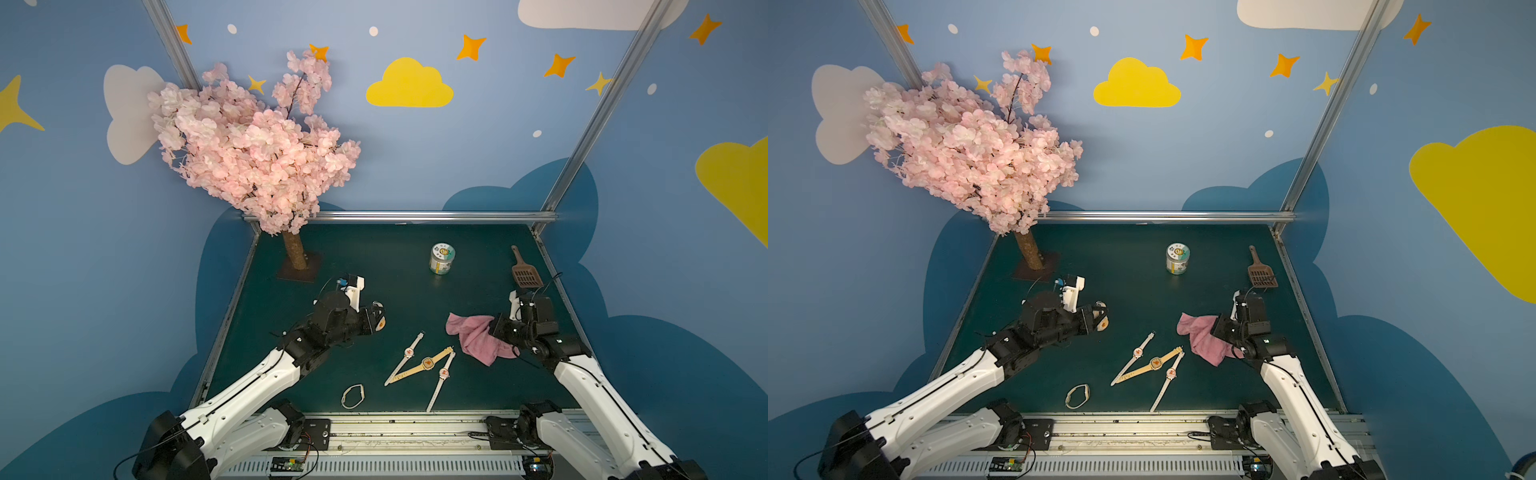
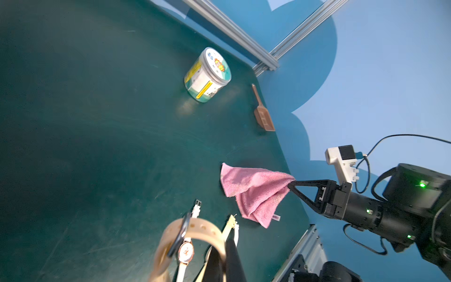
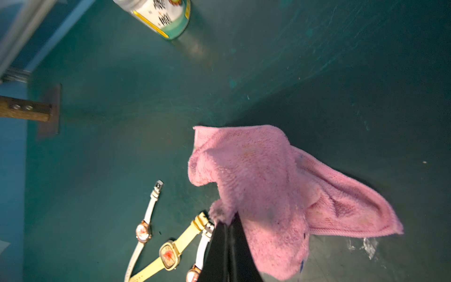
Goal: Wipe the watch dial
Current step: Pick up the watch at the center of the board, then wipe the watch.
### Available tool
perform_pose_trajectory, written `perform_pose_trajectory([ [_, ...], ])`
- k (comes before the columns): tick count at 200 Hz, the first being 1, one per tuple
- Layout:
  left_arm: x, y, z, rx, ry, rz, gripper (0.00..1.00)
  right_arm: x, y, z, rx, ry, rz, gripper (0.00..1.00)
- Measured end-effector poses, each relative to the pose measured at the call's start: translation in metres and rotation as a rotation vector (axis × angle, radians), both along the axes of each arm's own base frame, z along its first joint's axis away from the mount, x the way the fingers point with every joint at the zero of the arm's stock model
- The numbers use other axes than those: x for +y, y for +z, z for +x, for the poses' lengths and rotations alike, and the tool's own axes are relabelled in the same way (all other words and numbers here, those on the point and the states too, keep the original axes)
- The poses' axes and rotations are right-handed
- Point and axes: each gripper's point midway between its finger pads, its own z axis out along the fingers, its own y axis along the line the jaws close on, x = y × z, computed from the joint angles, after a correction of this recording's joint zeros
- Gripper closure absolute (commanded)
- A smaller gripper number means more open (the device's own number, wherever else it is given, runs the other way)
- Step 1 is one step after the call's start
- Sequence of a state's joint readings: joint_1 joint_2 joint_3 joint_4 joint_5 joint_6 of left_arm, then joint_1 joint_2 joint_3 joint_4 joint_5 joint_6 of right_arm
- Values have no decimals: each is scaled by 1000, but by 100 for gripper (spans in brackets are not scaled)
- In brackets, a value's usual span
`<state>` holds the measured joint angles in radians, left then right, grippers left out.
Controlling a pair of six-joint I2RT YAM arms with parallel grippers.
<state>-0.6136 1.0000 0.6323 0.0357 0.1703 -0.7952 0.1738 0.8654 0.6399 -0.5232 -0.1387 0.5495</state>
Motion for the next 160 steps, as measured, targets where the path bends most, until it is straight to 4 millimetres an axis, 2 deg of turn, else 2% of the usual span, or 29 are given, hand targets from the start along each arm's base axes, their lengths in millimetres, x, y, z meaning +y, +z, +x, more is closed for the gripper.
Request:
perform_pose_trajectory([
  [36,-1,-4,17,58,7,-146,97,-5,60,18,-157,14,98,100],
  [68,-12,5,19,43,-39,-202,97,15,99,28,-265,137,245,100],
  [95,-23,19,24,16,-87,-239,97,30,121,29,-338,223,324,100],
  [124,-39,46,37,-40,-139,-285,97,42,142,26,-405,309,381,100],
  [160,-58,75,54,-105,-195,-356,97,63,177,18,-510,430,469,100],
])
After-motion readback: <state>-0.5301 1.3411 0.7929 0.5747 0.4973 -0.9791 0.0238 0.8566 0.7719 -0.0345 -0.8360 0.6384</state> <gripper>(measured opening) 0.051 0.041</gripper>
